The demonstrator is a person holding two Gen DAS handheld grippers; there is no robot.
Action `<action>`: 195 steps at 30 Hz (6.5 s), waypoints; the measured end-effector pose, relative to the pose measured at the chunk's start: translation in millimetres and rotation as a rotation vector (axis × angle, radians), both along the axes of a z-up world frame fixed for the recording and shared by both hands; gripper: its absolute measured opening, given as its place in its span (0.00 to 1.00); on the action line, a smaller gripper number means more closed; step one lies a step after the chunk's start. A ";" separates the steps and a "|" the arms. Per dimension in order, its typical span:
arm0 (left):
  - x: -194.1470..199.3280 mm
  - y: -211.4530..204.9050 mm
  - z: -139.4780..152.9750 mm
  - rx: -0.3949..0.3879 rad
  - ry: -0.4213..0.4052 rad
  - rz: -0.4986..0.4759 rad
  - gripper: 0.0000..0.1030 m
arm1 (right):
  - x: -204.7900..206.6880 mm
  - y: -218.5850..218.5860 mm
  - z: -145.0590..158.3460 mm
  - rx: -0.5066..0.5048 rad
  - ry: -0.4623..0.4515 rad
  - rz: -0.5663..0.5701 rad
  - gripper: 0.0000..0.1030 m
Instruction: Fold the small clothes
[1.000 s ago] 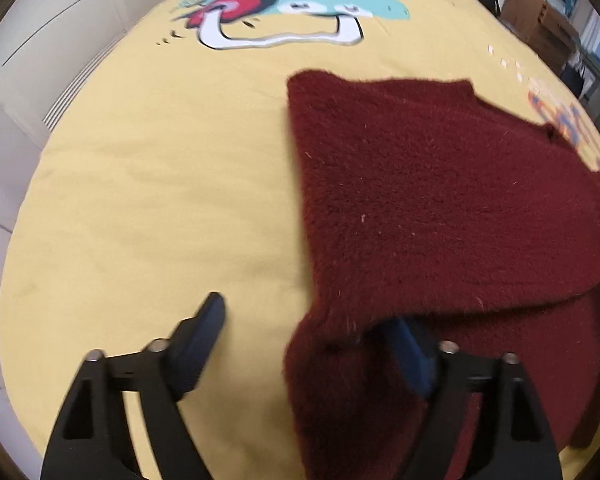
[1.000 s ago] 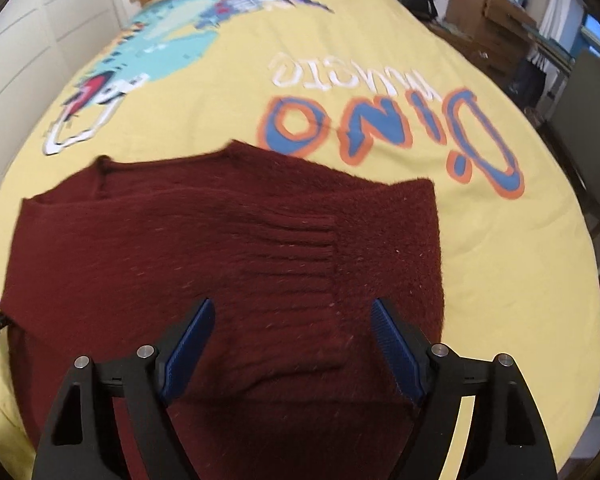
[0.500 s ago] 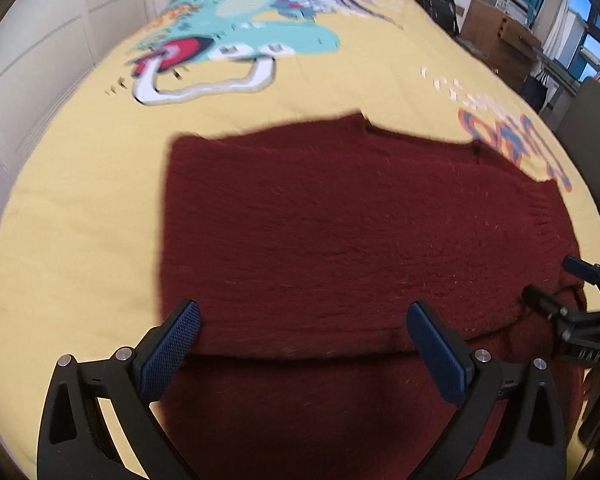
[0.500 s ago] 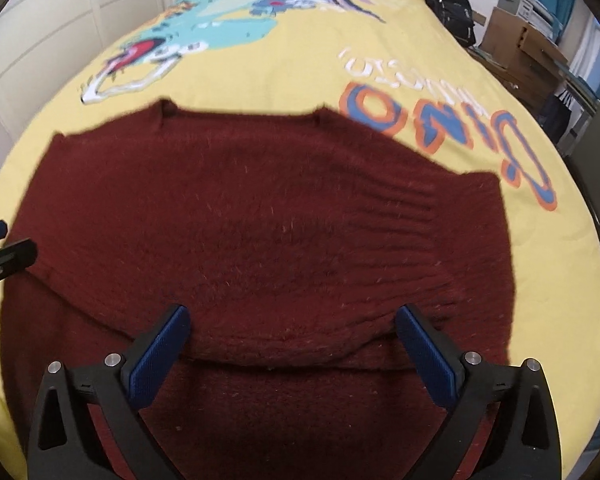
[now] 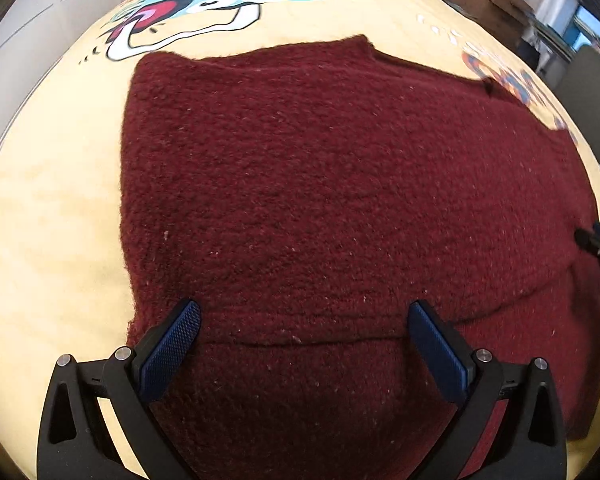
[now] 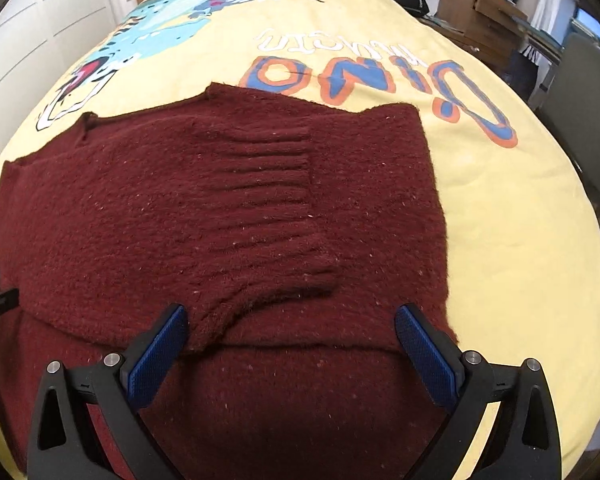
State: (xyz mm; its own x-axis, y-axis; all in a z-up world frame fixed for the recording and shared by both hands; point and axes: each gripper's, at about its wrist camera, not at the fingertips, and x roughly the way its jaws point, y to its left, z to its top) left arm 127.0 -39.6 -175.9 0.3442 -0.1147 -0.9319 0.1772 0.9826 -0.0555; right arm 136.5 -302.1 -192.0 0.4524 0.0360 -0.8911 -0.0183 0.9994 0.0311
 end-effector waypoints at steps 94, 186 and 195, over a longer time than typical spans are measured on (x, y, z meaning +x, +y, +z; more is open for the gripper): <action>90.2 76.8 50.4 -0.035 -0.037 0.156 0.18 | 90.9 -39.6 46.5 0.151 0.124 -0.146 0.47; 22.5 80.4 27.1 -0.229 0.052 0.088 0.26 | -90.4 -51.5 29.0 -0.007 0.008 -0.153 1.00; 40.1 38.4 104.7 -0.332 -0.004 0.042 0.24 | -92.3 -73.8 57.5 0.032 -0.076 -0.171 1.00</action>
State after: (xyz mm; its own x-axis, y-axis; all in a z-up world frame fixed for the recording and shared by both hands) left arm 167.2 -1.2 -71.2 0.3591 -0.3977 -0.8443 0.1375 0.9173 -0.3736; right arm 44.2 -375.9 -134.5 0.5203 -0.0196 -0.8538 0.1482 0.9867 0.0676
